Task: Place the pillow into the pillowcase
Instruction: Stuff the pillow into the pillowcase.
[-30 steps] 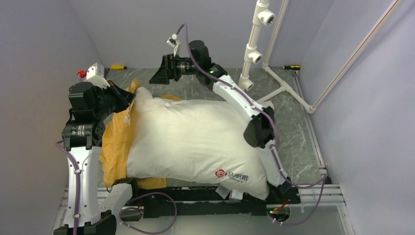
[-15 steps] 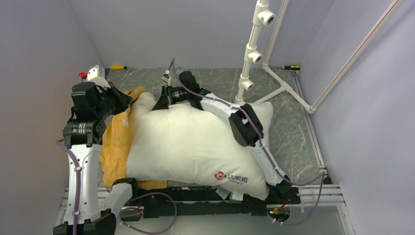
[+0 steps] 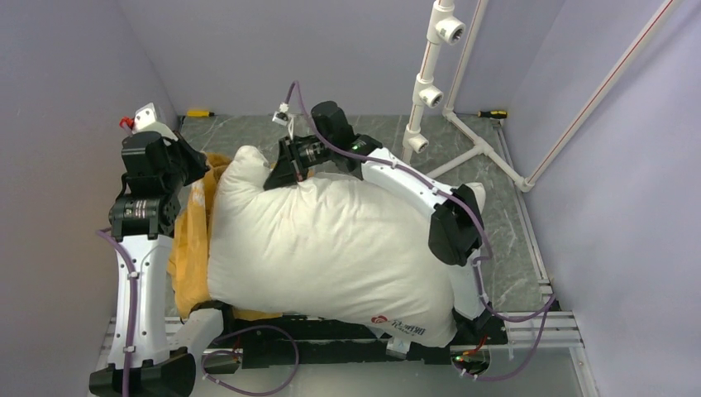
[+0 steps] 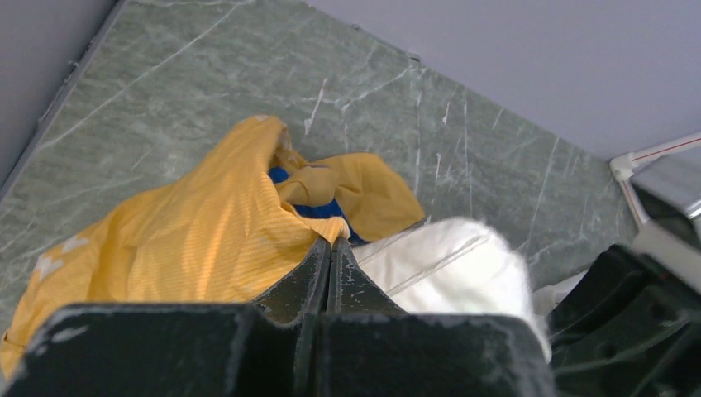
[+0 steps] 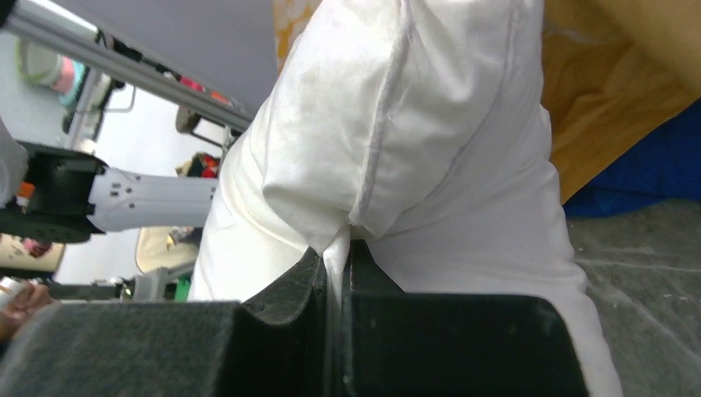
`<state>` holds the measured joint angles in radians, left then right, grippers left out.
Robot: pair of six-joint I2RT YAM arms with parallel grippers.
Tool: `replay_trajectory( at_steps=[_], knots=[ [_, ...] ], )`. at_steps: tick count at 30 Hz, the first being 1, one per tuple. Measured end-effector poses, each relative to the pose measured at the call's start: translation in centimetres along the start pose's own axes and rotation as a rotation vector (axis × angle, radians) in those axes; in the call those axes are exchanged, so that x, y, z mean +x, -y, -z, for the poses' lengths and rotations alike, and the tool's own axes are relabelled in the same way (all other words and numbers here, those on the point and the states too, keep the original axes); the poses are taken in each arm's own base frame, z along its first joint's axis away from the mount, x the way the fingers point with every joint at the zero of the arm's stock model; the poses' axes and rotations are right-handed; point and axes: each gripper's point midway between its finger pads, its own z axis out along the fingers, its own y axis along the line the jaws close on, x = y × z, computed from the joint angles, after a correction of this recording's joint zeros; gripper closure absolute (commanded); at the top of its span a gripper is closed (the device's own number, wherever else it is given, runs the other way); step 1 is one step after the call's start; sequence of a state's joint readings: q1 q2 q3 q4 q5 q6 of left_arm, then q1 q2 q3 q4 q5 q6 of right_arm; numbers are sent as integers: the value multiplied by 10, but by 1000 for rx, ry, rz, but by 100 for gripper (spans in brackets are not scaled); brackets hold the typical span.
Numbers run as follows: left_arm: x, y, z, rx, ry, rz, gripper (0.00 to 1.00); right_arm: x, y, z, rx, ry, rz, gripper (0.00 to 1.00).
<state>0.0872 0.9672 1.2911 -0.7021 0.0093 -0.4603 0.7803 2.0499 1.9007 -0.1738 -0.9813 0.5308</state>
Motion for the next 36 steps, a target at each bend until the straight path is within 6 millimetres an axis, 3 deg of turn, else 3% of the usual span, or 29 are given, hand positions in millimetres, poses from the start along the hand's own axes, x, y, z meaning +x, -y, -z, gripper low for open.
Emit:
replay_trajectory(
  at_steps=[7,13,21,27,32,36],
  knots=[
    [-16,16,-9,53,7,3,100,30,-17,-36,-35,-150,114,100],
    [-5,26,-23,105,-68,-4,100,40,-29,-51,-80,-196,155,100],
    [8,52,-15,267,-146,-7,100,30,-36,-65,-199,-169,57,100],
    [16,73,-4,399,-201,-6,100,22,-27,-76,-311,-158,-122,100],
    [18,87,10,497,-219,-21,100,3,-7,-66,-318,-118,-234,100],
    [6,103,25,584,-186,-49,100,-24,0,-46,-297,-57,-254,100]
  ],
)
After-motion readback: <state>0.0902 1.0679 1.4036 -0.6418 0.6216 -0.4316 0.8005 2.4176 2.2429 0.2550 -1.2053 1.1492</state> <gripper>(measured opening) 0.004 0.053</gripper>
